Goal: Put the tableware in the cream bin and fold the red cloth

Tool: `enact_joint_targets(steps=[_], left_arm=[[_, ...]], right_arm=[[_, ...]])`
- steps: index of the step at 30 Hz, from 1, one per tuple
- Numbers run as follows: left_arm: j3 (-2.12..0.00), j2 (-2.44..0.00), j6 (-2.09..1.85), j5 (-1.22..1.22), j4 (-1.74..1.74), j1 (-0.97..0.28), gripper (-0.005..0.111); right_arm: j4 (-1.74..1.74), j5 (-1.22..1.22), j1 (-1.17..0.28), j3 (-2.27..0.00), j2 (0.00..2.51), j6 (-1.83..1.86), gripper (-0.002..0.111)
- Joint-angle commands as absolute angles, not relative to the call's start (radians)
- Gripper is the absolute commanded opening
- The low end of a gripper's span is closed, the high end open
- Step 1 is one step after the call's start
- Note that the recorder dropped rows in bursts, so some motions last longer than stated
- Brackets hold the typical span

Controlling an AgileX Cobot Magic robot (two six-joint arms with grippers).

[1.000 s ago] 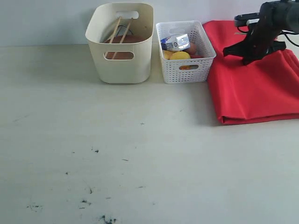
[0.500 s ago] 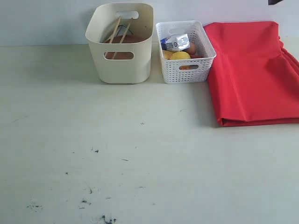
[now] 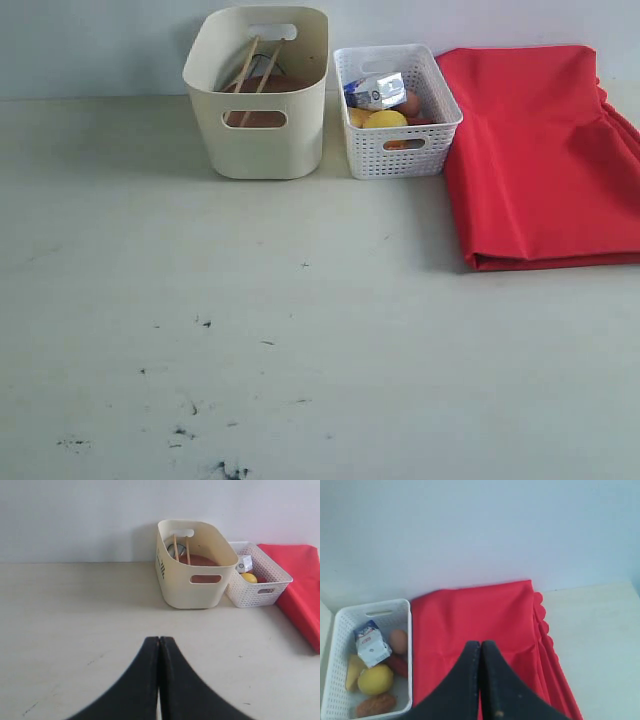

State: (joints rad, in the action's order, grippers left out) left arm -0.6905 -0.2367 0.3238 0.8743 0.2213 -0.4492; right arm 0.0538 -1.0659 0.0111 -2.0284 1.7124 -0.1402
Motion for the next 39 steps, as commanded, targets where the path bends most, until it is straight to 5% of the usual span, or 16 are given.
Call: enact_joint_targets(steps=[1, 12, 29, 39], left_arm=[[-0.684, -0.232, 0.305, 0.815, 0.224, -0.447, 0.000], [-0.654, -0.232, 0.150, 0.697, 0.180, -0.447, 0.000], [-0.612, -0.233, 0.152, 0.653, 0.171, -0.447, 0.000], [-0.612, -0.233, 0.152, 0.655, 0.171, -0.447, 0.000]], right_arm=[[0.051, -1.090, 0.012, -2.031, 1.577, -0.113, 0.000], [0.009, -1.040, 0.012, -1.837, 1.198, 0.000, 0.000], [0.009, -0.679, 0.012, -1.057, 0.596, 0.096, 0.000], [0.008, -0.535, 0.012, -0.711, 0.478, 0.096, 0.000]])
